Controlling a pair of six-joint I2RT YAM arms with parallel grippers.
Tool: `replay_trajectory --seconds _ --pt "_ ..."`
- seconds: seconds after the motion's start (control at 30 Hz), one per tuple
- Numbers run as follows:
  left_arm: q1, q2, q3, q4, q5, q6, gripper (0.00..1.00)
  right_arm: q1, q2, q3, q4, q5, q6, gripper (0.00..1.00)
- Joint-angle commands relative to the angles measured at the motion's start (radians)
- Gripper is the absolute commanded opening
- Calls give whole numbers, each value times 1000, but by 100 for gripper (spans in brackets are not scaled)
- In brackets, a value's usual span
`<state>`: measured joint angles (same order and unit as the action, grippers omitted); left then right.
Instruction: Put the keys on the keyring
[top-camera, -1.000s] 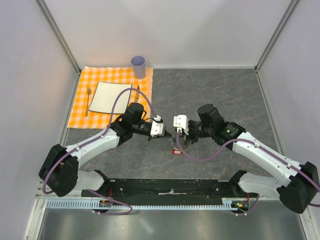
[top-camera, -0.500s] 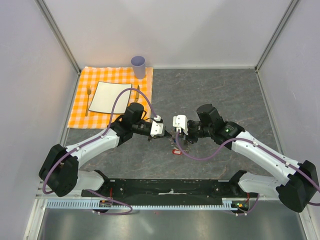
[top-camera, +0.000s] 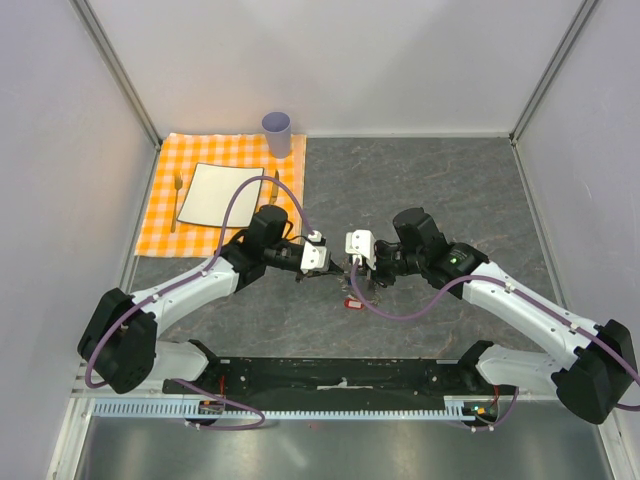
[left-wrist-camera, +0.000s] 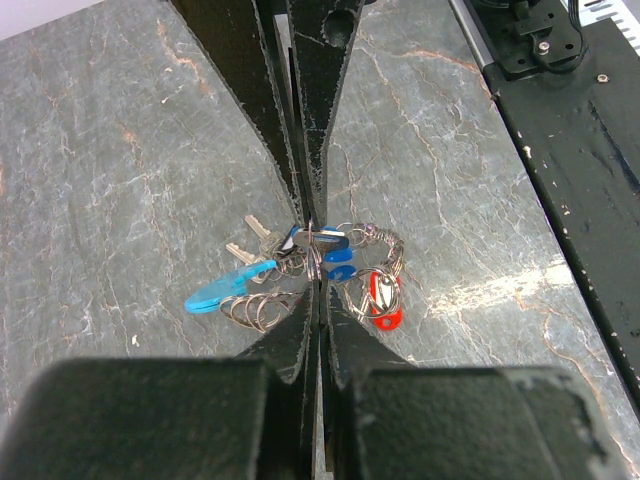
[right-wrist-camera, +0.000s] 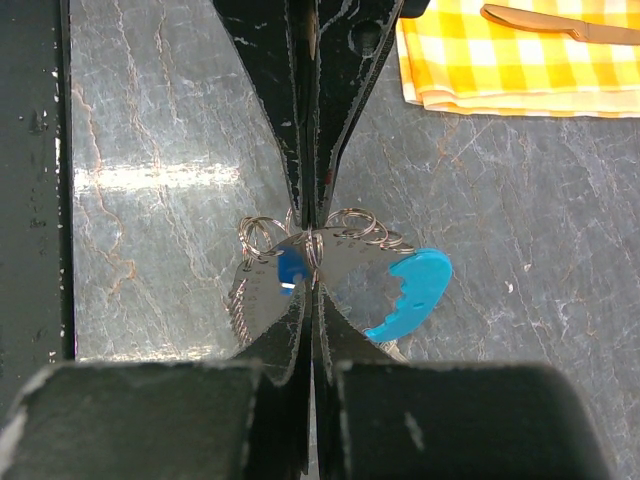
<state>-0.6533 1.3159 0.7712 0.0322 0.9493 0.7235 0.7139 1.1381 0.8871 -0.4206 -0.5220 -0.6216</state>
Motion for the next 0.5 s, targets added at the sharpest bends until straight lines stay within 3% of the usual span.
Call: replay_trajectory --seconds 0.0,0.47 --pt "1 3 42 43 54 5 2 -1 -3 41 36 -55 -10 0" --pt "1 6 42 66 65 -27 2 1 5 41 60 -95 8 0"
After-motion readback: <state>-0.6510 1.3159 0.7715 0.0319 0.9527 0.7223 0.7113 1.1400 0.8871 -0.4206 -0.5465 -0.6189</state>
